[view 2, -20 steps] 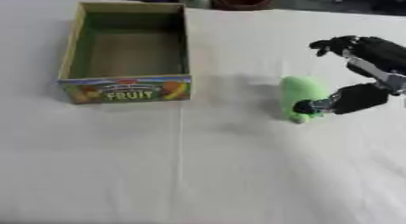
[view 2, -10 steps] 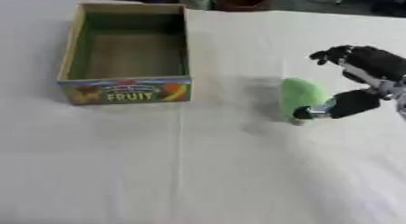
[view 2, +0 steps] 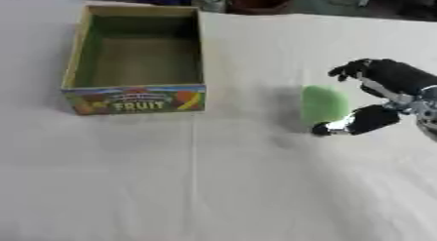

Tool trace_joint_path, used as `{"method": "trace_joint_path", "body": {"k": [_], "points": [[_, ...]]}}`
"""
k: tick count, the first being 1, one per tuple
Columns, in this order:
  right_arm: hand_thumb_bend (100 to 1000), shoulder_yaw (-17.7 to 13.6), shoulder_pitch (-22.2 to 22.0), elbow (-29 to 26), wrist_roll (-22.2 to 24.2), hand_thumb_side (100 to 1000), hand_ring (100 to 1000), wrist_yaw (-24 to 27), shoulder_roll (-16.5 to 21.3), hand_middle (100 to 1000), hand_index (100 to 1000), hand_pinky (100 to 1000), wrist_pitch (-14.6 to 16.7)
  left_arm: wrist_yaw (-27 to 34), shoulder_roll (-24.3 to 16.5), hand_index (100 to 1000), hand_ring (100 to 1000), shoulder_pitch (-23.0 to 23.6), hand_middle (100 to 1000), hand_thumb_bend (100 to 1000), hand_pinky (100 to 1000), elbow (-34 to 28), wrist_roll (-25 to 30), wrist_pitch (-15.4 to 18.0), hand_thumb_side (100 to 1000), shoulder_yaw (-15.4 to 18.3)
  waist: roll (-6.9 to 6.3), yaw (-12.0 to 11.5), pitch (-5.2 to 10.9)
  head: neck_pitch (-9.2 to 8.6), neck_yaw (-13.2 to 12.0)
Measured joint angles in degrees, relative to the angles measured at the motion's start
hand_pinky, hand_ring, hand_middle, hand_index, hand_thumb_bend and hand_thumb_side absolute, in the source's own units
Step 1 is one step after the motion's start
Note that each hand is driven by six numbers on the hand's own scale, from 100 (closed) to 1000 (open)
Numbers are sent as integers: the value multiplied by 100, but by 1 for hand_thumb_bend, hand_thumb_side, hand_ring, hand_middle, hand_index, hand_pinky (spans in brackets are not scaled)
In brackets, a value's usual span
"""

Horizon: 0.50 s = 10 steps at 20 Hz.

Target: Pick up objects on the table and place them in the box.

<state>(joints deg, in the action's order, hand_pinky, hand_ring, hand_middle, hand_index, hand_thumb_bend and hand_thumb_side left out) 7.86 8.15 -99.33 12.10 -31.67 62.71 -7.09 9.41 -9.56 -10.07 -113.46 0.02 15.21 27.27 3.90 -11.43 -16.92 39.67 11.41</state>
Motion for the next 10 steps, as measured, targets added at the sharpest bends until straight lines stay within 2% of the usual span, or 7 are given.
{"method": "trace_joint_path", "body": {"k": [4, 10], "points": [[736, 125, 120, 261, -8, 747, 890, -158, -151, 745, 922, 829, 32, 1, 2, 576, 414, -1, 461, 100, 438, 0, 16, 11, 755, -13, 3, -31, -10, -2, 39], [653, 213, 169, 367, 29, 677, 872, -233, -244, 648, 866, 815, 70, 1, 5, 576, 415, -3, 461, 100, 439, 0, 28, 3, 756, -28, 15, -30, -31, -2, 41]]}}
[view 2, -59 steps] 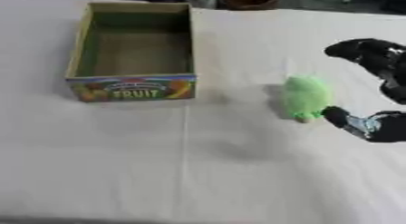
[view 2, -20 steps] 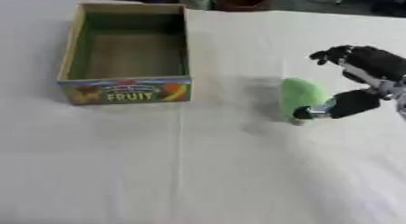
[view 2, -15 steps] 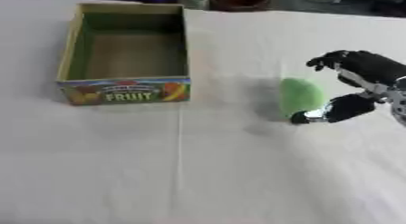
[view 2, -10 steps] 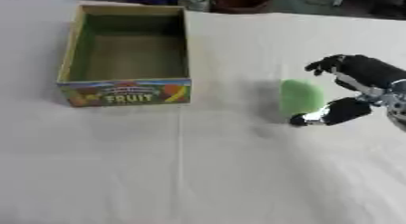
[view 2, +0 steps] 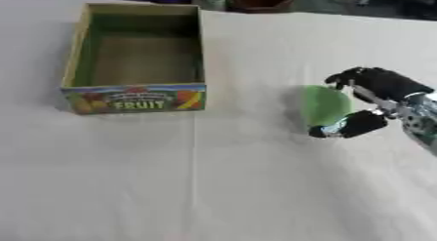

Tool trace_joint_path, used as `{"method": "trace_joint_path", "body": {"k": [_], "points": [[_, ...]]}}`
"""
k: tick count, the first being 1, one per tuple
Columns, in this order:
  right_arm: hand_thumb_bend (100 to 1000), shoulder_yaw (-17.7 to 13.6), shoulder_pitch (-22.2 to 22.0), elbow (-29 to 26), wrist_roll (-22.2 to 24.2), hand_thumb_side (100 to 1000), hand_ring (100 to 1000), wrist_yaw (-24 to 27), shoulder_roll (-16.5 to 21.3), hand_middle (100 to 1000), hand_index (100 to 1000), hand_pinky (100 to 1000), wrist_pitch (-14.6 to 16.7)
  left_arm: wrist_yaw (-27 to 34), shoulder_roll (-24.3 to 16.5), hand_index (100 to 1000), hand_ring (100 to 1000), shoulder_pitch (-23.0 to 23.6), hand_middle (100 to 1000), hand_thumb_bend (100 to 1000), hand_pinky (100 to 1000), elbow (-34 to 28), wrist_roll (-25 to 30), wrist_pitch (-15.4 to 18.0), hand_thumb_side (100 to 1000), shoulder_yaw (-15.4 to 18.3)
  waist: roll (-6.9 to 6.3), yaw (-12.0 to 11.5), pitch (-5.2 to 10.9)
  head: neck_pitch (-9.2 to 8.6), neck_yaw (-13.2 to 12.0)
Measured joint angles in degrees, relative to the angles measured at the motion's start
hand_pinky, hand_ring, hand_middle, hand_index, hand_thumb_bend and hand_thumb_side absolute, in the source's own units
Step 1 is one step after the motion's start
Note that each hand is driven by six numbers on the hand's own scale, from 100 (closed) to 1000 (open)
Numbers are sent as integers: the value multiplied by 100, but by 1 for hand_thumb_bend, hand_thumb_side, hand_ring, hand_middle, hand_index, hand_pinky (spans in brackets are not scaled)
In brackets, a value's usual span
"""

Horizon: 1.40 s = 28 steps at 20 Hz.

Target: Pick up objects on the table and place them in the box.

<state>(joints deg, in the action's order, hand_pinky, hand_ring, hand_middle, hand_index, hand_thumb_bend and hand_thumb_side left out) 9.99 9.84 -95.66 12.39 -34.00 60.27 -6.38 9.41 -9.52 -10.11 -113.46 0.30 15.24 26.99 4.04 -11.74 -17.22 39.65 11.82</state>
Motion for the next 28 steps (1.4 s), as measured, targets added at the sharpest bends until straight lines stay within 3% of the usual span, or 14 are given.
{"method": "trace_joint_path", "body": {"k": [7, 10, 14, 18, 28], "points": [[509, 20, 1, -9, 12, 543, 821, 31, 0, 544, 777, 780, -13, 0, 1, 576, 415, -3, 461, 100, 439, 0, 13, -13, 757, 0, 16, 6, -3, 0, -5], [375, 29, 2, -24, -67, 465, 795, 58, -1, 502, 741, 766, -10, 0, 1, 576, 415, -6, 462, 100, 439, 0, 14, -15, 757, 0, 17, 6, -3, 0, -5], [195, 52, -8, -42, -262, 467, 753, 89, -5, 453, 691, 736, -23, 0, 1, 576, 416, -7, 462, 100, 439, 0, 13, -15, 757, 0, 13, 6, 3, 0, -5], [100, 59, -70, -160, -422, 489, 733, 219, -3, 425, 653, 723, -46, 10, 1, 576, 416, -7, 462, 100, 440, 0, 10, -17, 757, 0, -3, 48, 32, 0, -5], [100, -198, -168, -873, -621, 446, 699, 894, 148, 393, 615, 708, -245, 17, -3, 577, 417, -2, 463, 100, 439, 0, -6, -23, 755, -1, -29, 109, 101, -44, -11]]}}
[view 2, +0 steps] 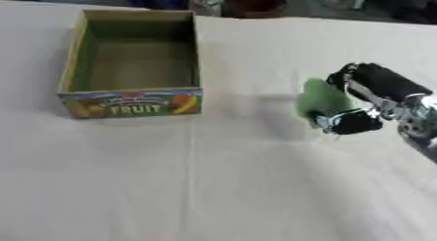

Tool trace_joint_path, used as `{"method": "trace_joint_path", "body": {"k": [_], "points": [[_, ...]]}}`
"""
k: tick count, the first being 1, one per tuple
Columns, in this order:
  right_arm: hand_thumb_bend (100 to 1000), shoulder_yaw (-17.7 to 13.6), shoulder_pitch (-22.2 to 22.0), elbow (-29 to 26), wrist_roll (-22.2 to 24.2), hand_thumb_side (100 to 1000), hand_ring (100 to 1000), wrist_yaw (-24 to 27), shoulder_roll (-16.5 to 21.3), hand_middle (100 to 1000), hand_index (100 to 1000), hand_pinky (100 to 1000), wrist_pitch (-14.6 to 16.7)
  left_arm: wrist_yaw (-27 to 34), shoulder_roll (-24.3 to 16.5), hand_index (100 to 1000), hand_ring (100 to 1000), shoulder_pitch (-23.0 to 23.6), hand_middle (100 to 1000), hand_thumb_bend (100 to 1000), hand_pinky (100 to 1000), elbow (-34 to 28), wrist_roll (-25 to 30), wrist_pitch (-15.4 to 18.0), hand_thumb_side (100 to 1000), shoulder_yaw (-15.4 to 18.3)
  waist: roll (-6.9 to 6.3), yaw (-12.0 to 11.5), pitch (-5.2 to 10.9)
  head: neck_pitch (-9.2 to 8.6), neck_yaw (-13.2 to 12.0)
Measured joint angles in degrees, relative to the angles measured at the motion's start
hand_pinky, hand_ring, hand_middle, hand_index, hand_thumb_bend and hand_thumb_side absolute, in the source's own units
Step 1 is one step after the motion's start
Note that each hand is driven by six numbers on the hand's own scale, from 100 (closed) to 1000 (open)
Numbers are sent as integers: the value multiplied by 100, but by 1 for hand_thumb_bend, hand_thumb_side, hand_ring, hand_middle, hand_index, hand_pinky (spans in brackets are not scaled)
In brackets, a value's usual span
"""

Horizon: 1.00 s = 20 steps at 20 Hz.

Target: Pick up objects on the table and place them in the box.

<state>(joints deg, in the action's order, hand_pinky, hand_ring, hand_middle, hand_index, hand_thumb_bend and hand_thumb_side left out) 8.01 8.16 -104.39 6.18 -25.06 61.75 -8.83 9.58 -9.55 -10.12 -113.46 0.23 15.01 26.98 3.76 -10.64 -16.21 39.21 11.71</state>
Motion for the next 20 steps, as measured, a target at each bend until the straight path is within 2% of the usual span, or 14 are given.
{"method": "trace_joint_path", "body": {"k": [5, 9, 16, 20], "points": [[100, -153, 198, -297, -162, 473, 693, 324, 169, 389, 616, 708, -114, 2, -2, 577, 417, 2, 463, 100, 439, 0, -6, 4, 755, -1, 7, -21, 3, -1, 6], [100, -236, 566, -432, -265, 486, 700, 625, 282, 385, 618, 715, -201, 5, -3, 577, 417, 8, 463, 100, 439, 0, -2, 8, 755, -4, 19, -58, 4, -1, 51], [100, -142, 1723, -364, -116, 529, 692, 1195, 302, 374, 622, 726, -339, 79, -3, 577, 416, 8, 463, 100, 439, 0, 60, 37, 756, -93, -8, -288, 4, -34, 256], [100, 42, 2431, -132, 57, 534, 690, 1385, 118, 374, 628, 730, -417, 118, -3, 576, 415, 8, 462, 100, 439, 0, 120, 52, 753, -141, 6, -404, -1, -56, 372]]}}
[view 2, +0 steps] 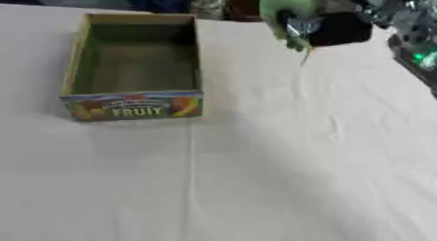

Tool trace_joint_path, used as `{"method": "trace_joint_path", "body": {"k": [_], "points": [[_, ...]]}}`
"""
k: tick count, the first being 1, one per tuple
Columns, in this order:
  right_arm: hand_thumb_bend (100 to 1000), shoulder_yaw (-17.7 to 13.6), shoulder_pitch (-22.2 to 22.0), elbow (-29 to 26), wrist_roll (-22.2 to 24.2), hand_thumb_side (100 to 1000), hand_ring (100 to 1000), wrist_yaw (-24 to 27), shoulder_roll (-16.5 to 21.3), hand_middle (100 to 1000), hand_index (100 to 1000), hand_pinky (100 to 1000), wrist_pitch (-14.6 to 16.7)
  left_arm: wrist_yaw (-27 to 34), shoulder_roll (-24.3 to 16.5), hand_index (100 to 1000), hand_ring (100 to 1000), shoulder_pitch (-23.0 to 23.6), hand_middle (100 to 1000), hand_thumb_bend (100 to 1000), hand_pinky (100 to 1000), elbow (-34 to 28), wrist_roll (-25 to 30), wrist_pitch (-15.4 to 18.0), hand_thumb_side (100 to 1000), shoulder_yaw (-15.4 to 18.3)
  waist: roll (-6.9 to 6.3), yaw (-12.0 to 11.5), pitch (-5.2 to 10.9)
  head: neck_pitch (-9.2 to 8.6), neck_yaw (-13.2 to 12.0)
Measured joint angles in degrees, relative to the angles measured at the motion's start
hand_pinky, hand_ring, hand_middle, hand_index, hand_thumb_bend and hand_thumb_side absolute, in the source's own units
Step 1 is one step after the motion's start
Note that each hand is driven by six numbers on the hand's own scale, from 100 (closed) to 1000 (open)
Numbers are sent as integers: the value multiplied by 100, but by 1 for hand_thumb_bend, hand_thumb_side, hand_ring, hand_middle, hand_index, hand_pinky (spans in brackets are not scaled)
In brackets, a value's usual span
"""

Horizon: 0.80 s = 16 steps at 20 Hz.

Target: Pick up objects on the table and place them in the box.

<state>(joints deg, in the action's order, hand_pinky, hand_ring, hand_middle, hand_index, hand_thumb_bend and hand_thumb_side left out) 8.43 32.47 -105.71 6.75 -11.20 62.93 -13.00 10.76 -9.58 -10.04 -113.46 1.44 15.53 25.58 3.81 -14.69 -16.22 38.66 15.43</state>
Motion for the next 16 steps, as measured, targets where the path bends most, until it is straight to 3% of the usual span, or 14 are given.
{"method": "trace_joint_path", "body": {"k": [9, 16], "points": [[100, 428, 1332, 889, 355, 551, 691, 9, -838, 373, 634, 739, -41, 36, -3, 576, 414, -16, 462, 100, 440, -1, 93, 18, 753, -63, 119, -305, -39, -80, 286], [100, 647, 1859, 1335, 493, 557, 694, -191, -1386, 372, 635, 738, 134, 51, -5, 576, 414, -159, 462, 100, 441, -1, 140, 17, 754, -78, 295, -519, -155, -170, 566]]}}
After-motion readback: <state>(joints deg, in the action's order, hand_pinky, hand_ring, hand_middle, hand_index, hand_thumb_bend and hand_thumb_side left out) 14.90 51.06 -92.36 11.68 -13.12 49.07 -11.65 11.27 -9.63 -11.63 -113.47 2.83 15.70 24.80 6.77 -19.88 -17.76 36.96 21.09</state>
